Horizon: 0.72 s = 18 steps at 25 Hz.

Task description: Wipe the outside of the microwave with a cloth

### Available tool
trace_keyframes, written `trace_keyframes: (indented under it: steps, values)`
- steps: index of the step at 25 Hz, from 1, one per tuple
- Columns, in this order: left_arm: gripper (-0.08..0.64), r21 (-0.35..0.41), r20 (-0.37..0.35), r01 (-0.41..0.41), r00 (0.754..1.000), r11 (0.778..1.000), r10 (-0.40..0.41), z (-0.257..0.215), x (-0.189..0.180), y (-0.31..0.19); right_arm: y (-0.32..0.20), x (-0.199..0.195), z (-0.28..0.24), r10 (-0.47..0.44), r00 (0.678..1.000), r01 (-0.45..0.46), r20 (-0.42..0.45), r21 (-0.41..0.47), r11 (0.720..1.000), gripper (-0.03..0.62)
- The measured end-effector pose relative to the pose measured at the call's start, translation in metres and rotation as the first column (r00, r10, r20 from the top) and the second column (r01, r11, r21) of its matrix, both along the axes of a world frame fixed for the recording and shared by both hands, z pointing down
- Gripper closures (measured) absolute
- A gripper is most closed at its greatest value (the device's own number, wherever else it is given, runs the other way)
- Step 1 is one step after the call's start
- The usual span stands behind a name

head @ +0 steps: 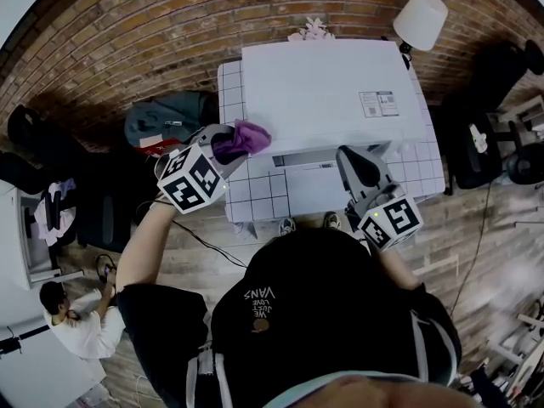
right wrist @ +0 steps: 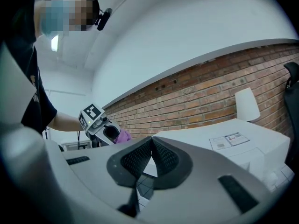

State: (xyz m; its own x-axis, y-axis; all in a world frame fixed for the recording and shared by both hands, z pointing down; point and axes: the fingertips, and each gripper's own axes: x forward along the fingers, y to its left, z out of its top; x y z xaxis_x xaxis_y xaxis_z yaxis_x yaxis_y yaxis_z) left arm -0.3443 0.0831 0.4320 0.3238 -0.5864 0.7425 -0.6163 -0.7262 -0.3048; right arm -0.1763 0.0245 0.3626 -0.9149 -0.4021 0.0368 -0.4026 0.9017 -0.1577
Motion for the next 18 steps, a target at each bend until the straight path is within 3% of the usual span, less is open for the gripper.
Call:
trace_keyframes:
  steps: [4, 9, 13, 18]
  values:
    - [0.417, 0.114, -0.193, 0.089, 0.979, 0.989, -0.066, -0.015, -0.003, -0.005, 0.006, -0.005, 0.001, 0.024, 1.000, -0.024, 0.007, -0.001, 1.000, 0.595]
    - [0.417, 0.214, -0.298, 0.192, 0.947, 0.958, -0.123, -0.022, -0.003, -0.006, 0.004, 0.000, -0.001, 0.031, 0.999, -0.031, 0.014, -0.005, 0.999, 0.595]
    - [0.417, 0.279, -0.416, 0.320, 0.890, 0.905, -0.186, -0.025, 0.002, -0.002, -0.001, 0.006, 0.000, -0.006, 1.000, 0.007, 0.015, -0.017, 1.000, 0.594]
    - [0.417, 0.321, -0.479, 0.444, 0.838, 0.836, -0.262, -0.022, 0.006, 0.011, -0.001, 0.008, 0.003, -0.080, 0.997, 0.080, 0.025, -0.029, 0.996, 0.594]
